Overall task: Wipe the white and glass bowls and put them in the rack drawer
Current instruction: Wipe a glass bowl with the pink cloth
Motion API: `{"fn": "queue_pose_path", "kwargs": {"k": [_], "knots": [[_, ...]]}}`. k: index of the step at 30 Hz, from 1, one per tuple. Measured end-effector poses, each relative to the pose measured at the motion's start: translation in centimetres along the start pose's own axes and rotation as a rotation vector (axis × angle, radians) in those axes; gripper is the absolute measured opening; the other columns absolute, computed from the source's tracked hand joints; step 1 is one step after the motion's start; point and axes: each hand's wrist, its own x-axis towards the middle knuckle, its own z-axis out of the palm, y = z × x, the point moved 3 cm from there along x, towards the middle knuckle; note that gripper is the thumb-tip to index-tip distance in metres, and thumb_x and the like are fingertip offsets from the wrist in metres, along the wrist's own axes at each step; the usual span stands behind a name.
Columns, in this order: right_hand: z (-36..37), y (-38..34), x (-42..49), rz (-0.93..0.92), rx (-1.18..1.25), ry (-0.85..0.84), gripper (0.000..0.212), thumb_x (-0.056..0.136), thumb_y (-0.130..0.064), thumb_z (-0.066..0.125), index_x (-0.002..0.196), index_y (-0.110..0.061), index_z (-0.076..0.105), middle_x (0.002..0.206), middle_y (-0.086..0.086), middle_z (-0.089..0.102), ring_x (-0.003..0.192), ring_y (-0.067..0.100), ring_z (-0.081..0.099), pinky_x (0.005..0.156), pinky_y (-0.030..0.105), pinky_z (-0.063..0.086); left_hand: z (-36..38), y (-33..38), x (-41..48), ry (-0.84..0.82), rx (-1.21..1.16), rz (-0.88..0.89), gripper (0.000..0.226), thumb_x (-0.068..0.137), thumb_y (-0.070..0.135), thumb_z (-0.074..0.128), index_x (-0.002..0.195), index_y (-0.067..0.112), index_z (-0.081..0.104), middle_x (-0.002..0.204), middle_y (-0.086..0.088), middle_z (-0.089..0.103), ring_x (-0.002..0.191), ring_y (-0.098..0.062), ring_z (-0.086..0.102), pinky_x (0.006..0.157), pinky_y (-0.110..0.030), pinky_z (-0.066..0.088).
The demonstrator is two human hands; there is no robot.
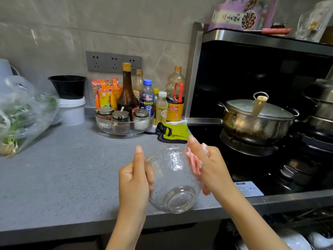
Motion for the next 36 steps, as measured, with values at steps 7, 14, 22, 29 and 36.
{"fn": "queue_pose_path", "kwargs": {"k": [7,14,22,29,36], "knots": [[-0.1,-0.9,0.6,-0.118,-0.218,-0.056,0.062,0.099,-0.033,0.048,0.042,-0.007,0.044,0.038,0.003,0.051,0.038,0.012,0.051,0.047,0.025,0.046,1.2,2.1,0.7,-0.328,0.268,0.184,0.058,0.085,0.057,0.036,0.054,0.017,0.063,0.041,-0.002,0.052,0.040,-0.007,0.048,0.047,-0.019,0.041],[0.5,0.4,-0.3,-0.177,-0.196,0.020,0.056,0.100,-0.043,0.041,0.050,-0.020,0.055,0.046,-0.005,0.056,0.049,0.009,0.061,0.054,0.035,0.049,1.8,2.4,0.6,-0.234,0.365,0.345,0.066,0.095,0.051,0.037,0.040,0.015,0.045,0.036,0.002,0.042,0.036,-0.007,0.039,0.044,-0.020,0.033],[3.7,1.2,-2.8,-0.428,-0.696,0.034,0.045,0.101,-0.045,0.021,0.145,-0.043,0.030,0.157,-0.017,0.019,0.146,0.010,0.016,0.118,0.039,0.017,1.8,0.9,0.4,0.025,0.171,0.178,0.067,0.094,0.051,0.033,0.049,0.008,0.060,0.042,-0.005,0.058,0.043,-0.017,0.059,0.047,-0.027,0.045],[1.8,1.6,-1.5,-0.222,-0.272,0.031,0.040,0.096,-0.057,0.018,0.135,-0.068,0.017,0.152,-0.029,0.024,0.142,-0.006,0.016,0.117,0.043,0.023,1.5,1.4,-0.2,0.100,0.113,0.166,0.063,0.094,0.049,0.030,0.046,0.011,0.044,0.036,0.002,0.040,0.037,-0.006,0.040,0.042,-0.015,0.034],[4.0,0.6,-2.5,-0.543,-0.833,0.147,0.045,0.101,-0.040,0.025,0.141,-0.033,0.043,0.152,-0.007,0.035,0.145,0.011,0.019,0.117,0.036,0.019,2.2,1.0,-0.6,0.021,0.057,0.104,0.058,0.088,0.055,0.034,0.050,0.028,0.069,0.046,0.000,0.063,0.044,-0.008,0.059,0.046,-0.020,0.045]]}}
